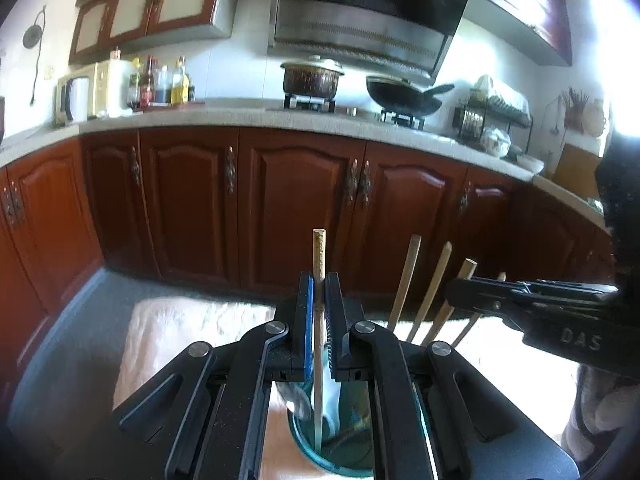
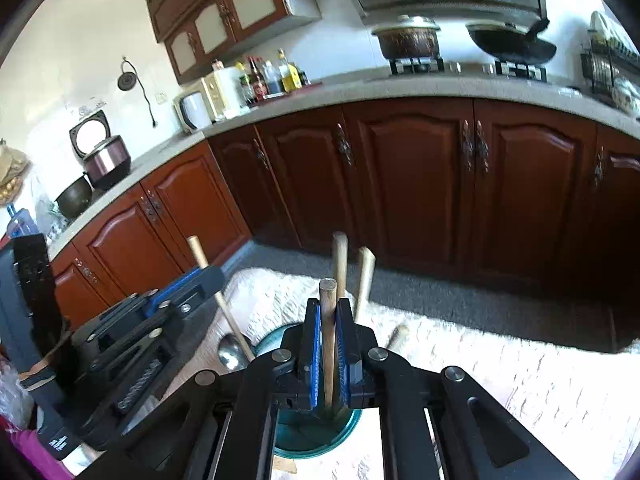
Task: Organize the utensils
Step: 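Lower both held chopsticks into the floral cup, then open both grippers and withdraw them from the cup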
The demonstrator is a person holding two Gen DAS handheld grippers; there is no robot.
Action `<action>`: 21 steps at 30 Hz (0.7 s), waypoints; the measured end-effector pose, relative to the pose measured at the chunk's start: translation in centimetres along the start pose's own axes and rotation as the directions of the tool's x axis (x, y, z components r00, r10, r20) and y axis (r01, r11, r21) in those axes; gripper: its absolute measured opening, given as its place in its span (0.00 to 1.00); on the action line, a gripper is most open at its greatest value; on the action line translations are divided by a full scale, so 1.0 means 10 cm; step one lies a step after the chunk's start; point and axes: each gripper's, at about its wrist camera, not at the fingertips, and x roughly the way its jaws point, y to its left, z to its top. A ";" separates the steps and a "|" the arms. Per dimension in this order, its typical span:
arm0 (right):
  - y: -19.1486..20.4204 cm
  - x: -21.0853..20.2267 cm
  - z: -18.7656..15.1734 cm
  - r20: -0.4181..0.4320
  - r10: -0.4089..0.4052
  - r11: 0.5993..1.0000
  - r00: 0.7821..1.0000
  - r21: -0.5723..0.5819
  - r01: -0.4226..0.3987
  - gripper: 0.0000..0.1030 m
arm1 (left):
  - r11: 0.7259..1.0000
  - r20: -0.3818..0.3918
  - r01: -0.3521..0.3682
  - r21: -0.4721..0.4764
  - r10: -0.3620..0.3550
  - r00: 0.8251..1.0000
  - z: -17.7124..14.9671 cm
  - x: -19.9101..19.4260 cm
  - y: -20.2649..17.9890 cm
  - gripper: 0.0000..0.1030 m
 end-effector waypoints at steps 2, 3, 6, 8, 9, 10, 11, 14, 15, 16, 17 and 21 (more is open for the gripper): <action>-0.06 0.01 0.00 -0.004 0.005 1.000 1.000 0.025 -0.005 0.07 | 1.000 -0.017 -0.002 -0.002 0.002 1.000 -0.04 0.01 0.00 0.04; -0.09 0.02 0.00 -0.007 0.008 0.999 1.000 0.036 -0.008 0.07 | 1.000 -0.024 -0.001 -0.003 0.001 1.000 -0.06 0.01 0.00 0.04; -0.12 0.01 0.00 -0.015 0.013 0.999 1.000 0.047 -0.012 0.09 | 1.000 -0.044 0.002 -0.010 -0.002 0.999 -0.09 0.03 -0.01 0.04; -0.13 -0.03 0.00 -0.015 0.014 0.999 1.000 0.046 -0.014 0.17 | 1.000 -0.051 0.002 -0.012 -0.003 0.999 -0.10 0.03 -0.02 0.04; -0.12 -0.05 0.00 -0.012 0.008 0.999 1.000 0.043 -0.007 0.23 | 1.000 -0.062 0.010 -0.019 -0.011 0.998 -0.09 0.04 -0.01 0.04; -0.12 -0.09 0.00 -0.004 0.010 0.999 1.000 0.042 -0.010 0.27 | 1.000 -0.069 0.012 -0.026 -0.014 0.998 -0.09 0.04 -0.01 0.04; -0.11 -0.11 0.00 -0.001 0.014 0.999 1.000 0.046 -0.014 0.28 | 0.999 -0.076 0.012 -0.030 -0.014 0.997 -0.10 0.04 -0.01 0.04; -0.09 -0.19 0.00 0.010 0.016 0.999 1.000 0.044 -0.016 0.28 | 0.999 -0.086 0.012 -0.032 -0.014 0.996 -0.10 0.02 -0.01 0.08; -0.09 -0.23 0.00 0.014 0.016 0.999 1.000 0.047 -0.017 0.28 | 0.999 -0.089 0.012 -0.035 -0.015 0.996 -0.10 0.01 0.00 0.13; -0.10 -0.26 -0.01 0.018 0.020 0.998 1.000 0.054 -0.021 0.28 | 0.999 -0.091 0.016 -0.040 -0.019 0.996 -0.10 -0.01 0.00 0.17; -0.10 -0.30 -0.01 0.025 0.030 0.998 0.999 0.061 -0.031 0.28 | 0.999 -0.091 0.020 -0.046 -0.024 0.996 -0.10 -0.03 0.01 0.26; -0.10 -0.45 -0.05 0.048 0.032 0.997 0.998 0.066 -0.035 0.29 | 0.998 -0.079 0.030 -0.046 -0.034 0.996 -0.08 -0.15 0.00 0.37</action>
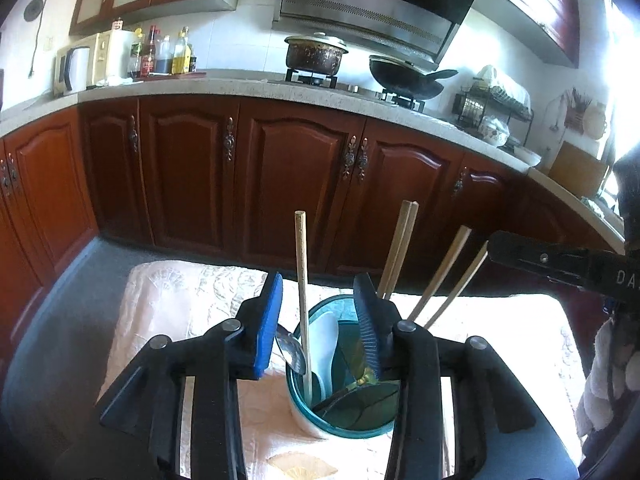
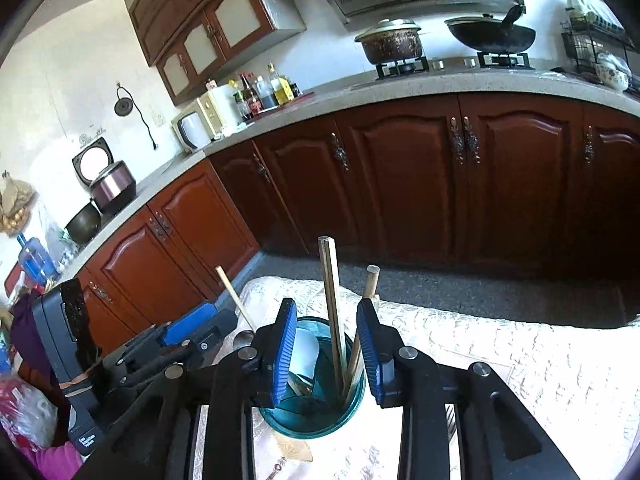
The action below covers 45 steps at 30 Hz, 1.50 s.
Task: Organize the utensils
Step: 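Open both grippers and withdraw them from the cup, then move left gripper to the wooden-handled fork while right gripper approaches the chopstick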
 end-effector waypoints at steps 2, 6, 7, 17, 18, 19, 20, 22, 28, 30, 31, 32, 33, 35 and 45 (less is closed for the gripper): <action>0.01 -0.06 -0.05 0.001 -0.004 1.000 1.000 -0.004 0.004 0.29 | 1.000 0.003 0.002 0.006 -0.002 1.000 0.00 -0.06 -0.02 0.39; 0.01 -0.11 -0.14 -0.012 -0.016 1.000 1.000 -0.008 0.016 0.30 | 1.000 0.000 0.000 0.020 0.000 1.000 -0.03 -0.16 -0.08 0.40; -0.01 -0.11 -0.16 -0.015 -0.020 1.000 1.000 -0.009 0.020 0.30 | 1.000 -0.001 -0.001 0.024 0.001 1.000 -0.03 -0.17 -0.09 0.41; -0.03 -0.28 -0.43 -0.042 -0.062 0.998 0.997 -0.005 0.062 0.30 | 0.999 -0.009 -0.007 0.047 0.008 1.000 -0.15 -0.38 -0.23 0.49; -0.04 -0.29 -0.46 -0.044 -0.065 0.998 0.997 -0.002 0.064 0.30 | 0.999 -0.009 -0.007 0.049 0.008 1.000 -0.17 -0.40 -0.25 0.49; -0.05 -0.31 -0.47 -0.046 -0.067 0.998 0.997 0.000 0.067 0.30 | 0.999 -0.010 -0.006 0.051 0.007 1.000 -0.17 -0.41 -0.26 0.49; -0.06 -0.32 -0.49 -0.049 -0.069 0.998 0.996 0.003 0.070 0.30 | 0.999 -0.011 -0.006 0.054 0.007 1.000 -0.19 -0.43 -0.27 0.49; -0.07 -0.35 -0.55 -0.052 -0.073 0.997 0.996 0.006 0.074 0.30 | 0.998 -0.013 -0.006 0.056 0.006 1.000 -0.21 -0.46 -0.29 0.49; -0.14 -0.45 -0.70 -0.061 -0.096 0.995 0.994 0.019 0.097 0.30 | 0.998 -0.019 0.004 0.063 -0.003 1.000 -0.30 -0.57 -0.33 0.49; -0.24 -0.48 -0.79 -0.073 -0.115 0.992 0.991 0.034 0.117 0.31 | 0.998 -0.018 0.005 0.063 -0.004 1.000 -0.32 -0.61 -0.33 0.49; -0.29 -0.48 -0.83 -0.082 -0.122 0.991 0.989 0.043 0.126 0.31 | 0.998 -0.020 0.006 0.061 -0.005 1.000 -0.34 -0.63 -0.32 0.49; -0.35 -0.47 -0.89 -0.095 -0.130 0.989 0.987 0.056 0.135 0.31 | 0.998 -0.024 0.010 0.057 -0.009 1.000 -0.36 -0.65 -0.31 0.50; -0.42 -0.45 -0.94 -0.111 -0.137 0.987 0.984 0.068 0.145 0.31 | 0.998 -0.029 0.015 0.054 -0.013 1.000 -0.39 -0.66 -0.31 0.50; -0.55 -0.38 -1.07 -0.146 -0.153 0.982 0.977 0.090 0.167 0.31 | 0.998 -0.041 0.019 0.056 -0.017 0.999 -0.46 -0.67 -0.31 0.50; -1.04 0.34 -1.61 -0.323 -0.143 0.958 0.936 0.192 0.212 0.22 | 0.998 -0.147 0.041 0.056 -0.032 0.989 -0.84 -0.54 -0.36 0.50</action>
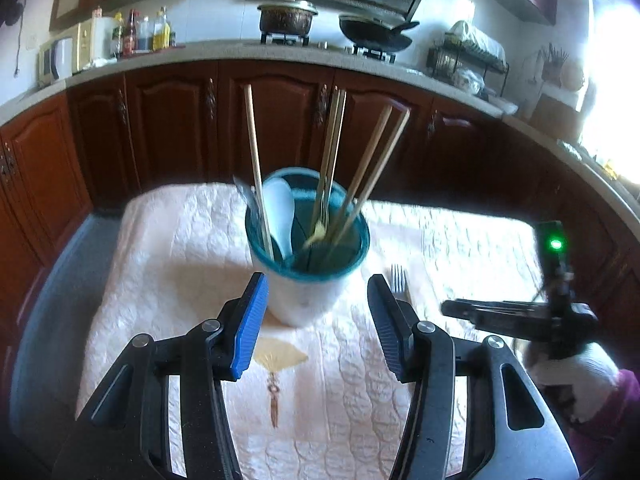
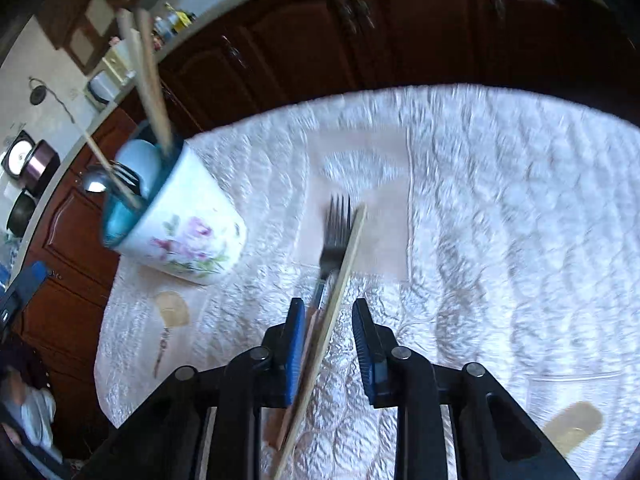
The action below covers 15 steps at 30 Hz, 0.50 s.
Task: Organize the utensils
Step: 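Move left gripper to the wooden-handled fork while right gripper approaches the chopstick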
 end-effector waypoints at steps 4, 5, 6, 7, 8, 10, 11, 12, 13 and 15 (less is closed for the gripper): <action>-0.06 0.23 0.08 -0.030 0.015 0.999 0.999 0.040 -0.013 0.21 | 1.000 -0.026 0.004 -0.007 -0.004 1.000 -0.06 0.07 -0.01 0.50; -0.07 0.29 0.09 -0.038 0.012 0.999 0.999 0.047 -0.010 0.19 | 1.000 -0.032 0.007 -0.004 -0.007 0.999 -0.07 0.09 -0.02 0.50; -0.08 0.35 0.11 -0.047 0.004 0.999 0.999 0.050 -0.002 0.17 | 1.000 -0.038 0.010 -0.001 -0.010 0.999 -0.07 0.11 -0.04 0.50; -0.09 0.38 0.10 -0.055 0.004 0.999 0.998 0.053 -0.001 0.12 | 1.000 -0.042 0.014 0.002 -0.014 0.999 -0.08 0.12 -0.06 0.50; -0.11 0.40 0.09 -0.061 0.007 0.998 0.998 0.060 -0.003 0.07 | 1.000 -0.047 0.018 0.005 -0.018 0.999 -0.09 0.14 -0.09 0.50; -0.17 0.36 0.07 -0.045 0.018 0.997 0.999 0.079 -0.015 0.06 | 0.999 -0.065 0.036 0.014 -0.035 0.997 -0.13 0.20 -0.16 0.50; -0.21 0.33 0.05 -0.037 0.022 0.996 0.999 0.087 -0.018 0.06 | 0.999 -0.076 0.046 0.020 -0.044 0.996 -0.14 0.24 -0.21 0.50; -0.29 0.27 0.03 -0.027 0.025 0.994 0.999 0.105 -0.022 0.06 | 0.998 -0.088 0.056 0.029 -0.053 0.995 -0.16 0.29 -0.26 0.50; -0.36 0.22 -0.01 -0.020 0.028 0.992 0.999 0.124 -0.026 0.06 | 0.997 -0.103 0.064 0.038 -0.060 0.993 -0.18 0.34 -0.32 0.50; -0.52 0.11 -0.08 -0.007 0.031 0.987 1.000 0.160 -0.029 0.06 | 0.995 -0.139 0.087 0.049 -0.080 0.987 -0.22 0.48 -0.43 0.50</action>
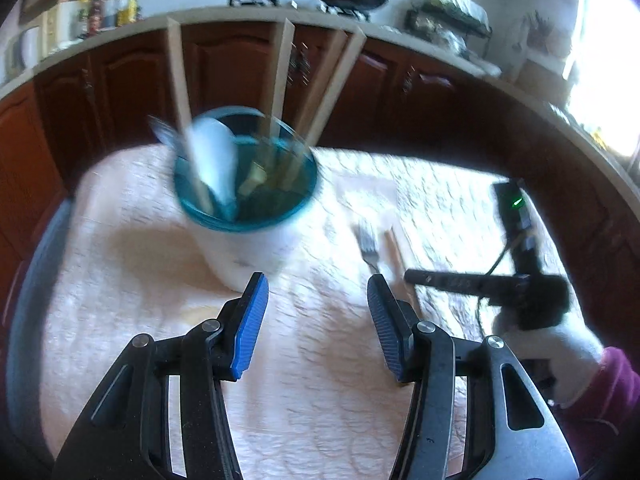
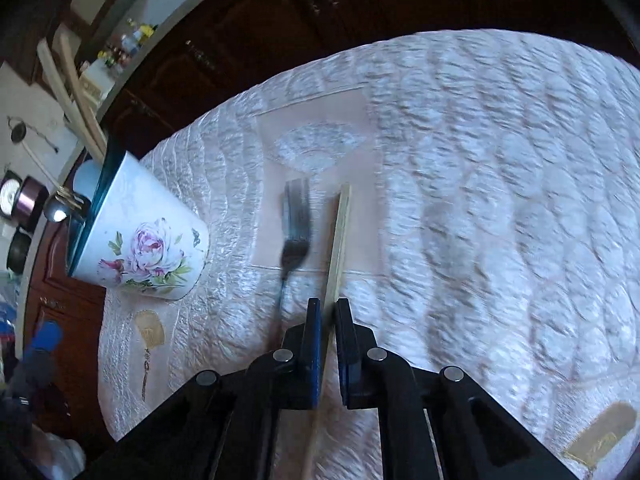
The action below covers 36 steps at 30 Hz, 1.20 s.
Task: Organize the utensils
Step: 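Move left gripper to the wooden-handled fork while right gripper approaches the chopstick, then grasp the fork with left gripper while right gripper grasps the wooden chopstick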
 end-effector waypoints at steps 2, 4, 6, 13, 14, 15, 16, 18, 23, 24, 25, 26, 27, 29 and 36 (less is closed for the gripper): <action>-0.10 -0.06 -0.04 -0.001 -0.021 1.000 1.000 0.001 0.021 0.06 | 0.999 -0.040 0.035 0.001 -0.035 0.999 -0.01 0.18 -0.11 0.50; -0.17 -0.11 -0.09 -0.011 -0.042 0.999 0.999 -0.004 0.042 0.06 | 0.998 -0.084 0.065 -0.010 -0.065 0.994 0.00 0.39 -0.22 0.50; -0.27 -0.12 -0.11 -0.017 -0.041 0.999 0.999 0.021 0.042 0.06 | 0.996 -0.123 0.084 -0.024 -0.086 0.989 0.01 0.58 -0.31 0.50; -0.34 -0.18 -0.12 -0.026 -0.020 1.000 0.999 0.003 0.020 0.13 | 0.998 -0.253 0.055 -0.027 -0.060 0.966 -0.03 1.26 -0.50 0.37; -0.33 -0.15 -0.12 -0.027 -0.016 1.000 1.000 0.000 0.016 0.13 | 0.998 -0.272 0.056 -0.031 -0.062 0.960 -0.05 1.32 -0.50 0.25; -0.31 -0.12 -0.10 -0.026 -0.014 1.000 1.000 -0.004 0.014 0.13 | 0.998 -0.275 0.056 -0.034 -0.063 0.959 -0.07 1.36 -0.49 0.20; -0.31 -0.09 -0.09 -0.025 -0.012 1.000 1.000 -0.006 0.012 0.13 | 0.998 -0.260 0.058 -0.035 -0.065 0.963 -0.08 1.34 -0.48 0.16; -0.30 -0.08 -0.09 -0.024 -0.003 1.000 1.000 -0.015 0.002 0.13 | 0.996 -0.268 0.077 -0.044 -0.086 0.960 -0.10 1.33 -0.45 0.06; -0.16 -0.11 -0.21 -0.055 0.036 0.998 0.998 -0.053 -0.039 0.06 | 0.992 -0.275 0.099 -0.078 -0.117 0.954 -0.30 1.01 -0.31 0.06; -0.15 -0.13 -0.26 -0.062 0.037 0.997 0.997 -0.063 -0.041 0.06 | 0.992 -0.284 0.100 -0.080 -0.118 0.951 -0.33 0.94 -0.31 0.06; -0.12 -0.13 -0.29 -0.067 0.039 0.997 0.997 -0.070 -0.043 0.06 | 0.992 -0.294 0.098 -0.076 -0.116 0.949 -0.40 0.88 -0.30 0.06; -0.11 -0.13 -0.33 -0.074 0.035 0.996 0.997 -0.082 -0.041 0.06 | 0.993 -0.304 0.095 -0.076 -0.114 0.946 -0.47 0.81 -0.30 0.06; -0.09 -0.13 -0.37 -0.081 0.025 0.995 0.996 -0.094 -0.033 0.06 | 0.993 -0.316 0.093 -0.077 -0.113 0.942 -0.54 0.74 -0.30 0.06; -0.09 -0.13 -0.40 -0.082 0.018 0.994 0.996 -0.102 -0.026 0.06 | 0.993 -0.343 0.097 -0.068 -0.115 0.932 -0.67 0.63 -0.33 0.06; -0.12 -0.15 -0.37 -0.076 0.021 0.996 0.997 -0.090 -0.028 0.21 | 0.986 -0.309 0.164 -0.029 -0.165 0.937 -0.66 0.44 -0.29 0.22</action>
